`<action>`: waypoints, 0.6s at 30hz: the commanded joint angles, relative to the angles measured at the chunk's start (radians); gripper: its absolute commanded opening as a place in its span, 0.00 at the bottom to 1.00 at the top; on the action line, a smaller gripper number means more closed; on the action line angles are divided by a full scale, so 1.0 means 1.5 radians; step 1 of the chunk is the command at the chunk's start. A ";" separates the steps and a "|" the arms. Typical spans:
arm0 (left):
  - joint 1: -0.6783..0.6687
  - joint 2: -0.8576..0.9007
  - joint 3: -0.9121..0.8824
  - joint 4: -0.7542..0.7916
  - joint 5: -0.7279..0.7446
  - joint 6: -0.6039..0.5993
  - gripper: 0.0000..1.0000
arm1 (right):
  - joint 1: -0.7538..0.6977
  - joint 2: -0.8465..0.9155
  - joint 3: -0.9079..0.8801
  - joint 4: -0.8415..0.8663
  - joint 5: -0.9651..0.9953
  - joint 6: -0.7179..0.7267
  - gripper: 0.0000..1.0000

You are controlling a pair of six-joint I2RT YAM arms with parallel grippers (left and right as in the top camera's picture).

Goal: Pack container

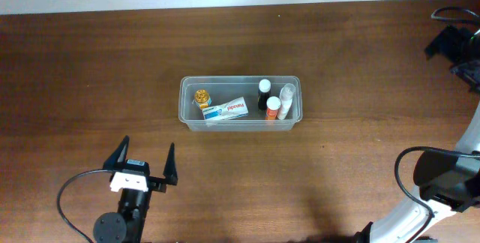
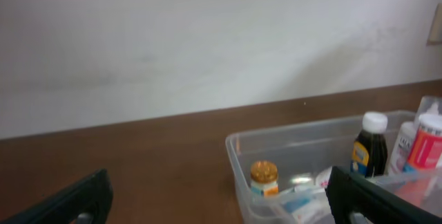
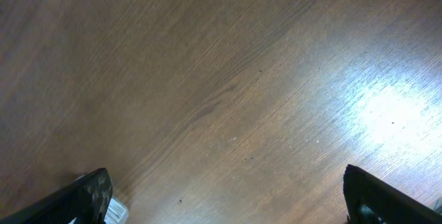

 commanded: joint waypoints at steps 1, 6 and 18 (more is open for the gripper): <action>0.002 -0.009 -0.008 -0.005 0.007 0.008 0.99 | -0.002 -0.016 0.007 -0.004 -0.001 -0.004 0.98; 0.002 -0.009 -0.008 -0.053 -0.004 0.008 0.99 | -0.002 -0.016 0.007 -0.004 -0.001 -0.004 0.98; 0.002 -0.009 -0.007 -0.081 -0.003 0.007 0.99 | -0.002 -0.016 0.007 -0.004 -0.001 -0.004 0.98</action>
